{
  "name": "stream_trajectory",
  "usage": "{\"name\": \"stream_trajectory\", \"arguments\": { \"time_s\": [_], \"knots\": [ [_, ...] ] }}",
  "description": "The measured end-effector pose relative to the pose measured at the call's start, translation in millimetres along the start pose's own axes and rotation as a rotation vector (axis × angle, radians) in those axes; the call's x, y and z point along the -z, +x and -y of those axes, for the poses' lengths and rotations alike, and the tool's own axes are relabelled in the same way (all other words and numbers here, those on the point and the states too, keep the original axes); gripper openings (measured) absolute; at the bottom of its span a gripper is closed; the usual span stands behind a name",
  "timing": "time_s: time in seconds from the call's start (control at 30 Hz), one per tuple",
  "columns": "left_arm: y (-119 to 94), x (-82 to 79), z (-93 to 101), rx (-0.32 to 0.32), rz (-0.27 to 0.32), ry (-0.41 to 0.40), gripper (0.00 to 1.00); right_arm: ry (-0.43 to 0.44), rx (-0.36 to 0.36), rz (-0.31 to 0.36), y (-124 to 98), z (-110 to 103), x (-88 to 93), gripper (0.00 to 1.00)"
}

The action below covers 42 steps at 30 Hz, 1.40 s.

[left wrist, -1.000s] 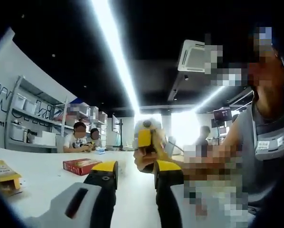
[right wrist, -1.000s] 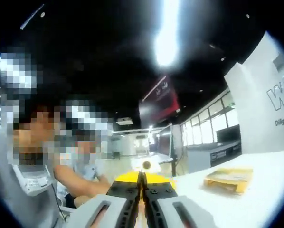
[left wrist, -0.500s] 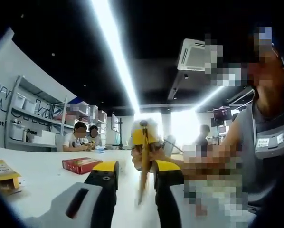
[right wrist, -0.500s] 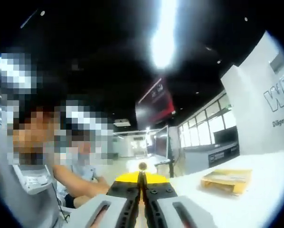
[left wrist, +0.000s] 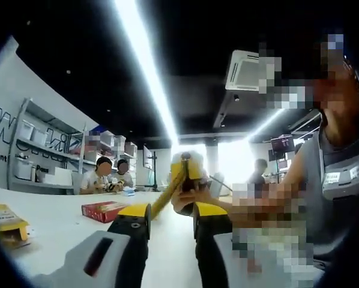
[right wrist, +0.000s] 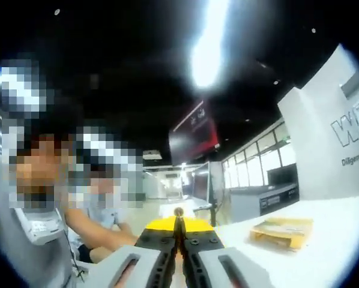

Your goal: Tear open the coffee pouch, take out the coffee, and pour the coffee from the pouch into the cup

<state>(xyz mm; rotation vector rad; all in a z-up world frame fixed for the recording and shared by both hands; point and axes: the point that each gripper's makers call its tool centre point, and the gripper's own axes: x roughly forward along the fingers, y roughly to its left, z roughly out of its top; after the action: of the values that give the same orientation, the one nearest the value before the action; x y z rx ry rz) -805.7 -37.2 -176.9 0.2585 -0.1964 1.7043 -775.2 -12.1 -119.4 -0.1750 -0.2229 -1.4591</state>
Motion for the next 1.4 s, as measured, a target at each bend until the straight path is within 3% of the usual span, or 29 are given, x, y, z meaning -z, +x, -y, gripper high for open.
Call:
{"name": "stream_trajectory", "arguments": {
  "time_s": [0.03, 0.13, 0.27, 0.33, 0.43, 0.53, 0.63, 0.77, 0.83, 0.9, 0.97, 1.0, 1.17, 1.33, 1.4],
  "knots": [
    [0, -0.2, 0.4, 0.0, 0.0, 0.001, 0.3, 0.013, -0.068, 0.025, 2, -15, -5.8, 0.02],
    [0, -1.6, 1.3, 0.0, 0.001, 0.009, 0.3, 0.0, -0.064, 0.036, 2, -17, -8.5, 0.02],
    [0, -0.4, 0.9, -0.001, -0.006, 0.017, 0.3, 0.01, 0.066, 0.02, -8, 17, 1.8, 0.02],
    [0, 0.6, 1.3, 0.001, -0.009, 0.017, 0.3, -0.012, 0.128, -0.023, -13, 31, 9.2, 0.02],
    [1, 1.4, 1.3, 0.002, -0.009, 0.016, 0.3, 0.004, 0.082, 0.012, -13, 23, 3.6, 0.02],
    [1, 3.0, 1.7, 0.004, -0.014, 0.016, 0.3, -0.018, -0.006, 0.034, -7, 0, -7.1, 0.02],
    [1, 2.5, 2.3, 0.005, -0.014, 0.019, 0.3, -0.019, 0.002, 0.03, -6, 0, -6.8, 0.02],
    [0, 1.2, 1.0, 0.001, -0.011, 0.02, 0.3, -0.027, 0.173, -0.043, -14, 37, 10.9, 0.02],
    [0, 0.7, 0.5, 0.001, -0.008, 0.017, 0.3, -0.026, 0.209, -0.049, -16, 43, 12.5, 0.02],
    [0, 0.7, 0.5, 0.001, -0.01, 0.02, 0.3, -0.031, 0.194, -0.05, -15, 40, 10.8, 0.02],
    [0, 0.5, 0.8, 0.003, -0.01, 0.02, 0.3, -0.043, 0.036, 0.003, -5, 6, -1.1, 0.02],
    [0, 0.3, 0.9, 0.003, -0.01, 0.021, 0.3, -0.044, 0.004, 0.02, -4, -1, -6.4, 0.02],
    [0, -0.6, 0.1, 0.002, -0.006, 0.02, 0.3, -0.044, 0.004, -0.001, -5, 1, -2.9, 0.02],
    [0, -0.5, 0.1, 0.003, -0.007, 0.021, 0.3, -0.067, 0.219, -0.084, -16, 47, 14.3, 0.02],
    [0, -0.4, -0.2, 0.002, -0.008, 0.022, 0.3, -0.062, 0.218, -0.081, -16, 46, 14.5, 0.02]
  ]
}}
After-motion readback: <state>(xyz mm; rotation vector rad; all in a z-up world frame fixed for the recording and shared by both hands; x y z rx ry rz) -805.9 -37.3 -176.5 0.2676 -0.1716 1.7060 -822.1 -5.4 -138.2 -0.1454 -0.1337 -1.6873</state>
